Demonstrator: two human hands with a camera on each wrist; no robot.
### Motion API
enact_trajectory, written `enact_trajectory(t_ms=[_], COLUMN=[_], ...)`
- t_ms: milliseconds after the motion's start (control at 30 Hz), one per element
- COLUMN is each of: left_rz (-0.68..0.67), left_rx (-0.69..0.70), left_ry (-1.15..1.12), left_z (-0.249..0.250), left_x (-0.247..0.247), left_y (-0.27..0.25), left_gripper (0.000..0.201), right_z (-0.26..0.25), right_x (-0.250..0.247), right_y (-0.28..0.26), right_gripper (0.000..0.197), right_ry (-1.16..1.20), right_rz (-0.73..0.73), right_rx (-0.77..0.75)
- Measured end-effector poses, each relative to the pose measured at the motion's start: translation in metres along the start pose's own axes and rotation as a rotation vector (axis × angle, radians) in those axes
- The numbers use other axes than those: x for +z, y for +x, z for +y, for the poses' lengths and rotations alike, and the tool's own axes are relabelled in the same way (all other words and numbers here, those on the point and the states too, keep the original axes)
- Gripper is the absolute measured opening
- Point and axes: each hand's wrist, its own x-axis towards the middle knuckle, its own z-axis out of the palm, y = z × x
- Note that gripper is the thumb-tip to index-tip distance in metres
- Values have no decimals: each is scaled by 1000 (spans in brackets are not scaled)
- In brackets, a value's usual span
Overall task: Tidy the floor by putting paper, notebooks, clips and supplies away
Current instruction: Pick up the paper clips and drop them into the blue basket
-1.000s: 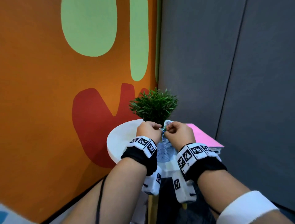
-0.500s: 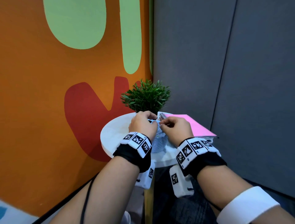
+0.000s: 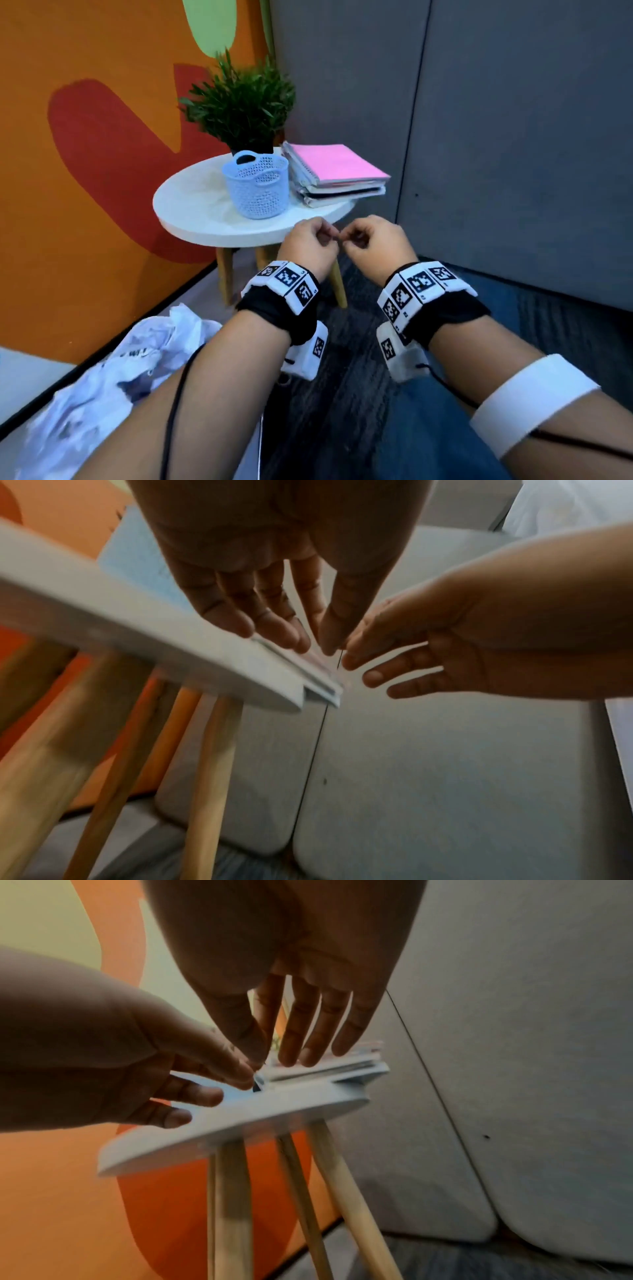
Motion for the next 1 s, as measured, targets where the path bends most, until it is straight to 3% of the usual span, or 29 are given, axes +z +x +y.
enact_trajectory(t_ms=[367,567,733,800,900,1000], left_rz=[-400,-612,-832,-903,-1015,-1035], left_rx=[-402,-482,-468,-500,-661,-763], left_ry=[160,325,499,600,717,771], left_z=[-97,-150,-179,-192,-216,-233], left_x=[119,150,162,168,174,174], left_y=[-109,-169,-206,-223,-244,-258], left_gripper=[12,16,22,43,91,113], right_z=[119,162,180,182,183,187], right_x=[44,81,112,126,148,165], right_y=[-124,-188,-239,-255,-273,-280], right_gripper=[14,13,26,29,34,48], right_ry=[-134,-193,-232,-220,-245,-311], right_rz=[-317,-535,-742,-859,-982,-1098], right_rx=[255,341,373,344,297,201])
